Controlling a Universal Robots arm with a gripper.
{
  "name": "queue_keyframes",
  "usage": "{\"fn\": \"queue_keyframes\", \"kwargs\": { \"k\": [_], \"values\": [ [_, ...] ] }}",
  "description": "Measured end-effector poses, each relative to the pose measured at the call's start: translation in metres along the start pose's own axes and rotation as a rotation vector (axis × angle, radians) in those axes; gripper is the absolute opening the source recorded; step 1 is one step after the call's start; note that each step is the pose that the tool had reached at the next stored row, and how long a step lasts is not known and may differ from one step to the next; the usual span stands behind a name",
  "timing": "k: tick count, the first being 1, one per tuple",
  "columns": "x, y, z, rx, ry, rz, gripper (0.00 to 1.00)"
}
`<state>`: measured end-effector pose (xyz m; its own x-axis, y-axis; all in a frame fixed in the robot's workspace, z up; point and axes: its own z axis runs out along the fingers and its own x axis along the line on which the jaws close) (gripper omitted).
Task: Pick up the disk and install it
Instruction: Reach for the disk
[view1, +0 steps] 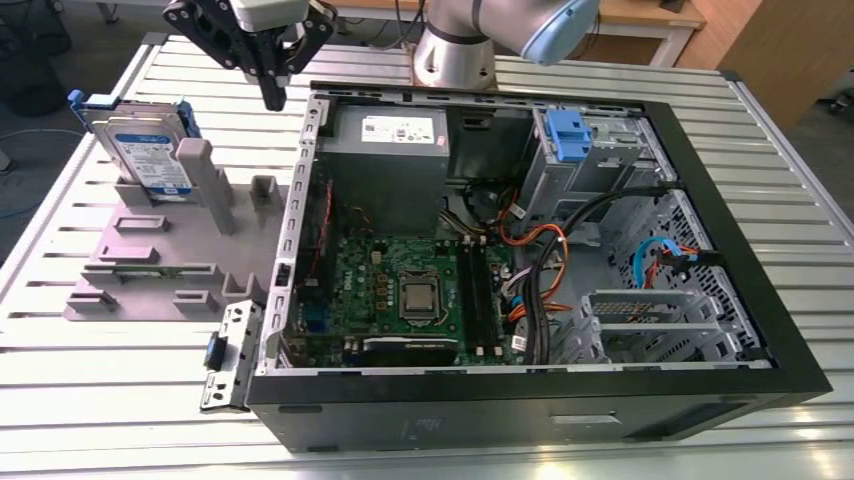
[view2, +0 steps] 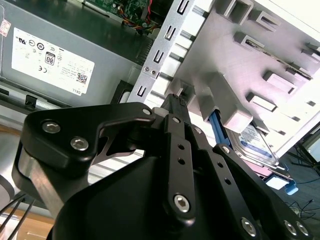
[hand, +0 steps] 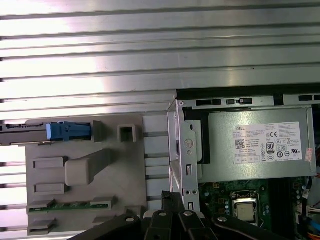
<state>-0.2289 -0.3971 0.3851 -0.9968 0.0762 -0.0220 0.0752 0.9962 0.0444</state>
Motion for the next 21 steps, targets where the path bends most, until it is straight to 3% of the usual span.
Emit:
{"fn": "queue_keyframes", "kwargs": {
  "k": [21],
  "values": [
    [0.0041,-0.0003,-0.0001,0.0002,0.0002,0.000,0.11]
  ]
}}
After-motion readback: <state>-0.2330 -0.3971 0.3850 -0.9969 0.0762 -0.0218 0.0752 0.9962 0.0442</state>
